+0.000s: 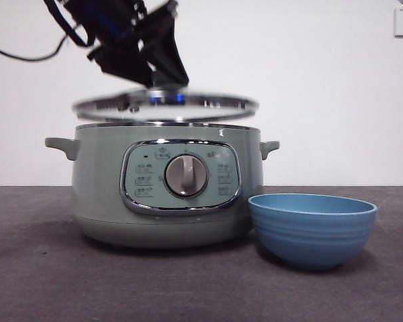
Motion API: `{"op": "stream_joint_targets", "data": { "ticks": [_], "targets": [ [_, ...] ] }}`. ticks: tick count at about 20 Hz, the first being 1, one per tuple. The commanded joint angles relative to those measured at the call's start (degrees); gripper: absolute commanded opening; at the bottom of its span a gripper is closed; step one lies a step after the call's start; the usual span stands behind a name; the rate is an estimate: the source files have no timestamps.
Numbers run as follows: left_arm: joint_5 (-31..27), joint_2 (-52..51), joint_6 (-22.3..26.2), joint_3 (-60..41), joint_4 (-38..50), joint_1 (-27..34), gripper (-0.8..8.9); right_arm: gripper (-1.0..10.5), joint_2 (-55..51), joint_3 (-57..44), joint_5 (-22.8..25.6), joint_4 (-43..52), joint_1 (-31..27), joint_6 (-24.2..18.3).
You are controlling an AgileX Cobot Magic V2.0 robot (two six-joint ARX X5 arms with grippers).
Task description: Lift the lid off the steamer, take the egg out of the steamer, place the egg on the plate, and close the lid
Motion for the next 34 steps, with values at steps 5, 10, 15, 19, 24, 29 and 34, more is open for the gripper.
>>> {"op": "stream_joint_targets", "data": {
  "ticks": [5,10,15,19,24,29,34],
  "targets": [
    [0.1,-12.1,-3.1,0.2,-0.4,-0.2,-0.08,5.0,0.5,0.1,0.1,1.7,0.1,0.7],
    [-0.1,-26.8,-4.6,0.2,-10.2,-0.2,-0.08,5.0,4.9,0.3,0.0,8.6,1.8,5.9],
    [-5.2,-39.4,-4.6,0.2,-21.7,-0.2,-0.08,5.0,14.8,5.1,4.5,14.1,8.5,8.1],
    [-9.7,-47.1,-4.9,0.2,-30.5,-0.2,-0.08,5.0,27.1,13.6,10.8,14.9,15.5,8.1],
    [-10.6,-53.2,-6.3,0.2,-35.8,-0.2,-0.08,5.0,44.4,26.8,18.0,14.1,22.8,7.9],
    [-10.6,-53.9,-6.2,0.2,-38.1,-0.2,-0.08,5.0,58.6,37.0,24.0,13.2,27.1,7.0],
    [-10.6,-53.9,-5.7,0.2,-38.1,-0.2,-0.08,5.0,66.8,37.9,27.3,13.6,28.1,7.0]
  ]
}}
